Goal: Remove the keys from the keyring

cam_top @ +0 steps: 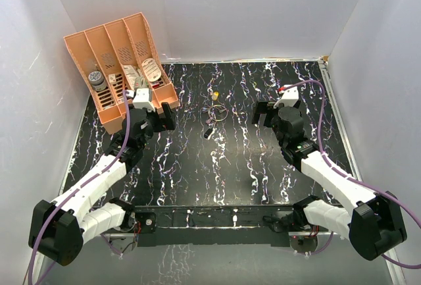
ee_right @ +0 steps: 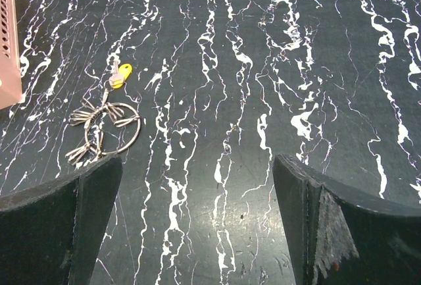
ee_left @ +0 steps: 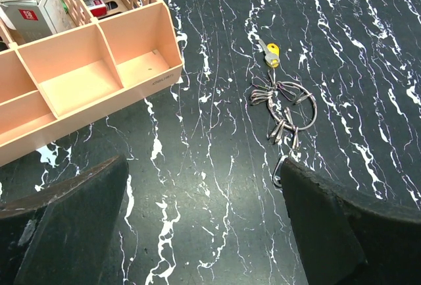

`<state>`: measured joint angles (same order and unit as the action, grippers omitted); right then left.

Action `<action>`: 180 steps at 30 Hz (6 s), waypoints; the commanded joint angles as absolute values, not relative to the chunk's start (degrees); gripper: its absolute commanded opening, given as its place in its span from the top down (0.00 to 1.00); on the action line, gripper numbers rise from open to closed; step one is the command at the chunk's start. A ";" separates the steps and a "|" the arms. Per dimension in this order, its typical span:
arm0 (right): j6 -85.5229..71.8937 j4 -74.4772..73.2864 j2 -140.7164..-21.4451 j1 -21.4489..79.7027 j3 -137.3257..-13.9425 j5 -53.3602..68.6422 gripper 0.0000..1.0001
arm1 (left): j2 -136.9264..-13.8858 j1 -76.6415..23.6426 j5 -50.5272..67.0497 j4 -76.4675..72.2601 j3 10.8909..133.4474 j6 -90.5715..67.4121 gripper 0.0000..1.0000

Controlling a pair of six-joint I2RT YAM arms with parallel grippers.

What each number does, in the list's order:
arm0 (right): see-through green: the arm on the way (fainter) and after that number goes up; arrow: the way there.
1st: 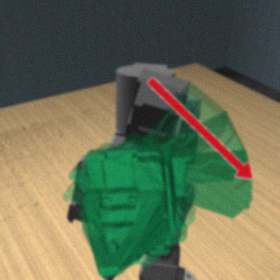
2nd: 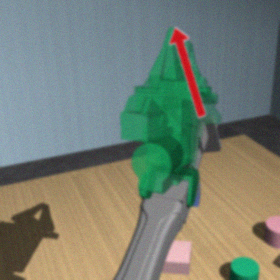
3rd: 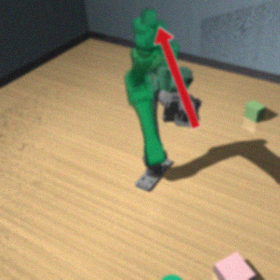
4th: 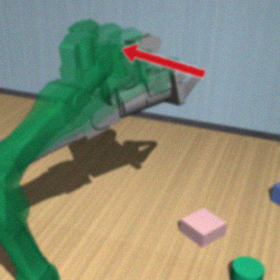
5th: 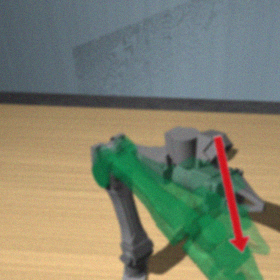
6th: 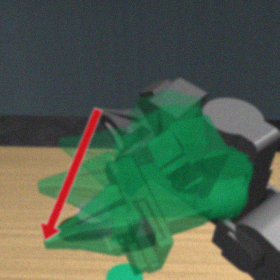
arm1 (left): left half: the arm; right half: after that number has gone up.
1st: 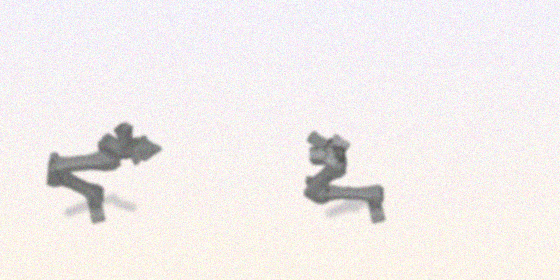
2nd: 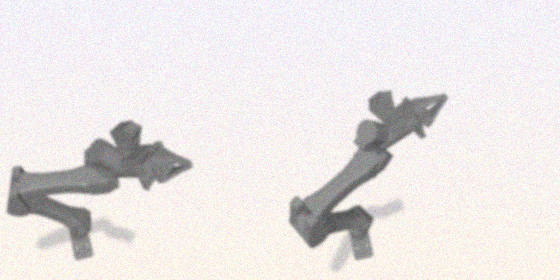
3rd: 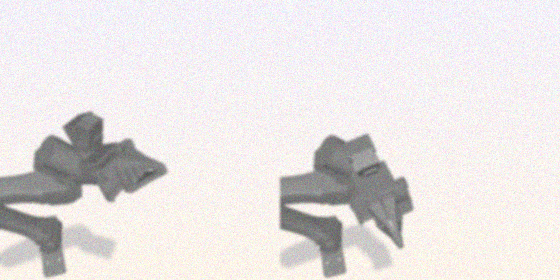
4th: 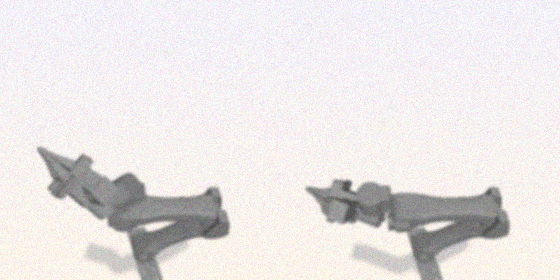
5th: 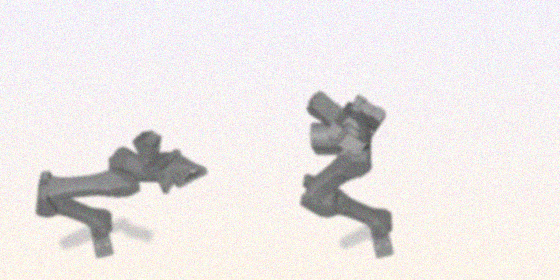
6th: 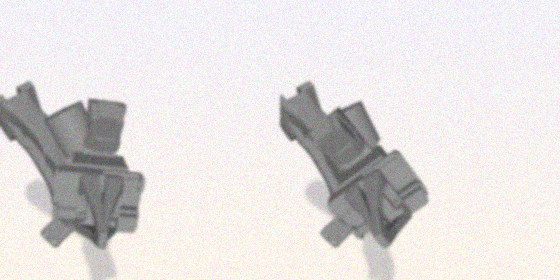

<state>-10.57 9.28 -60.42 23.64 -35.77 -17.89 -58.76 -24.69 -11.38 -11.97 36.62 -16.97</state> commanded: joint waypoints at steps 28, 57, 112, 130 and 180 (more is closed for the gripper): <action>-1.78 9.25 -65.46 33.13 -50.35 -12.66 0.02 | -64.16 -24.61 -6.49 -7.31 44.70 -12.59 0.01; -11.16 3.62 -93.76 31.29 -65.08 -10.44 0.23 | -54.07 -24.56 -14.57 -11.25 35.90 -17.85 0.39; -8.60 -0.87 -127.51 30.66 -82.58 -12.59 0.95 | -51.23 -24.52 -15.49 -10.66 33.84 -17.91 0.41; -6.42 2.02 -102.95 31.85 -75.24 -16.65 1.00 | -54.04 -24.52 -13.15 -15.02 33.13 -18.24 0.43; -3.20 -2.08 -77.69 53.65 -72.02 -24.59 1.00 | -69.33 -24.61 22.31 -51.69 39.47 -9.02 0.49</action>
<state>-2.31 -5.06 -79.88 53.19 -71.35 -24.97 -69.60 -24.69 20.95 -46.68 37.43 -8.56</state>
